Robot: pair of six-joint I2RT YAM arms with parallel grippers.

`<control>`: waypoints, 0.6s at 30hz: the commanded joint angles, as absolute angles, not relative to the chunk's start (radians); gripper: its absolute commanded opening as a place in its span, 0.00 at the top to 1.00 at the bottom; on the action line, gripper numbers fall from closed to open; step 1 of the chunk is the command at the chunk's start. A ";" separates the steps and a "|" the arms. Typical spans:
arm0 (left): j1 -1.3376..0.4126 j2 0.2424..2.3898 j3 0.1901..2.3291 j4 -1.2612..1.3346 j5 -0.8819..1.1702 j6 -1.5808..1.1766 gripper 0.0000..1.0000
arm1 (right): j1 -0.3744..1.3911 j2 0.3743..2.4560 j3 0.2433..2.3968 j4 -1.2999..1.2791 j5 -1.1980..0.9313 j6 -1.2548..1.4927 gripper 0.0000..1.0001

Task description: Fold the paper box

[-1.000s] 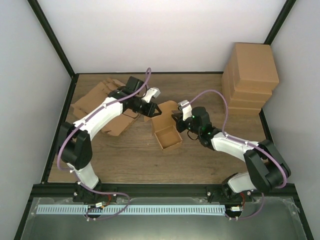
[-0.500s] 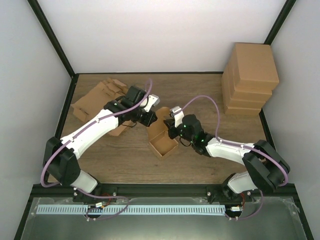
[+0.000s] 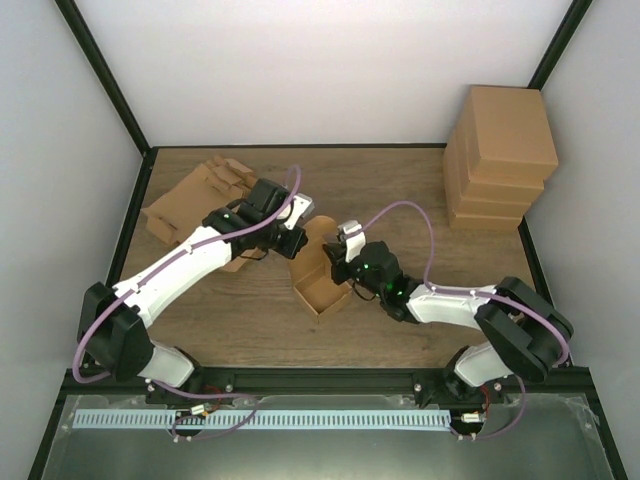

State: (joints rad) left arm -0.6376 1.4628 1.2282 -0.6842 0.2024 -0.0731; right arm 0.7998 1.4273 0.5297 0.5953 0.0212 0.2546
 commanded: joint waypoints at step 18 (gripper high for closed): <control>-0.630 1.508 1.241 -0.733 0.108 -0.072 0.91 | 0.853 1.562 0.647 0.530 0.091 0.189 0.99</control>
State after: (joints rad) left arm -0.6376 1.5024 1.2381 -0.7067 0.0998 -0.0738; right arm 0.8413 1.5661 0.6170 0.6075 0.1055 0.2256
